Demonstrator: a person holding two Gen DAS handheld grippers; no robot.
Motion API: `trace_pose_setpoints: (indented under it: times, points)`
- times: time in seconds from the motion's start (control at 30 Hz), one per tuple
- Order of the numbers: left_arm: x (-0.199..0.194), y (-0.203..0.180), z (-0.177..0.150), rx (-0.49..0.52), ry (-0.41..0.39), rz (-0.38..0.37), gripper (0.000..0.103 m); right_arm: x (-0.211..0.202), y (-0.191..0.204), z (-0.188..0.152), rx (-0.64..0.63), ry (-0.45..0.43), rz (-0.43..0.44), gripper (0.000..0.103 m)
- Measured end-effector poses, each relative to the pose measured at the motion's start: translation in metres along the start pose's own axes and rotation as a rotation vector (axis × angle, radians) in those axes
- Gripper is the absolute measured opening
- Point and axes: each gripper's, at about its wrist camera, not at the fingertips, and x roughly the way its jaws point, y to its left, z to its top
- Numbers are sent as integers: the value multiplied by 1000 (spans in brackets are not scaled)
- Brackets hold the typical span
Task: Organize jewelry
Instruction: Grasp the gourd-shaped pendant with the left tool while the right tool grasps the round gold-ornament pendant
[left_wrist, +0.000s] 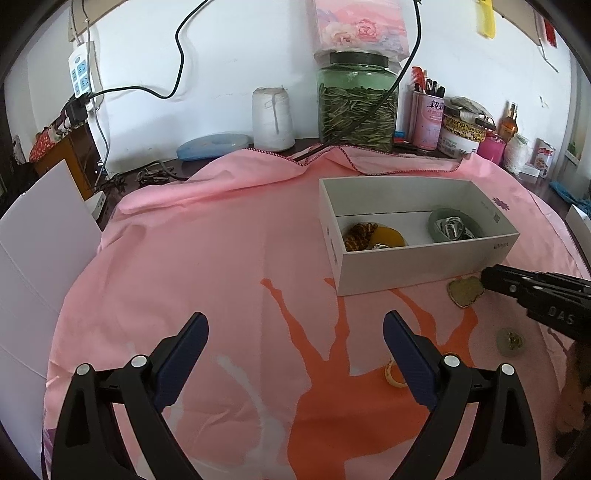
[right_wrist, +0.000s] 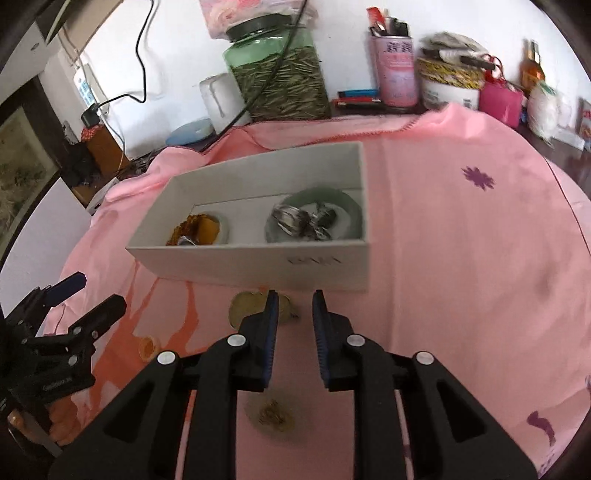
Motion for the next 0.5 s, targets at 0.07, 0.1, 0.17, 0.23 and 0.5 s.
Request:
trace_pose_setpoints:
  times: [0.07, 0.1, 0.17, 0.23, 0.5]
  points:
    - [0, 1, 0, -5, 0, -2, 94, 5, 6, 1, -20, -4, -19, 21]
    - [0, 1, 0, -5, 0, -3, 94, 8, 10, 0, -33, -2, -32, 25]
    - [0, 0, 0, -3, -1, -5, 94, 10, 16, -1, -61, 2, -18, 31]
    - [-1, 0, 0, 1, -4, -4, 94, 11, 23, -2, -93, 33, 45, 28]
    - [0, 7, 2, -31, 3, -13, 94, -4, 23, -2, -75, 9, 135, 22]
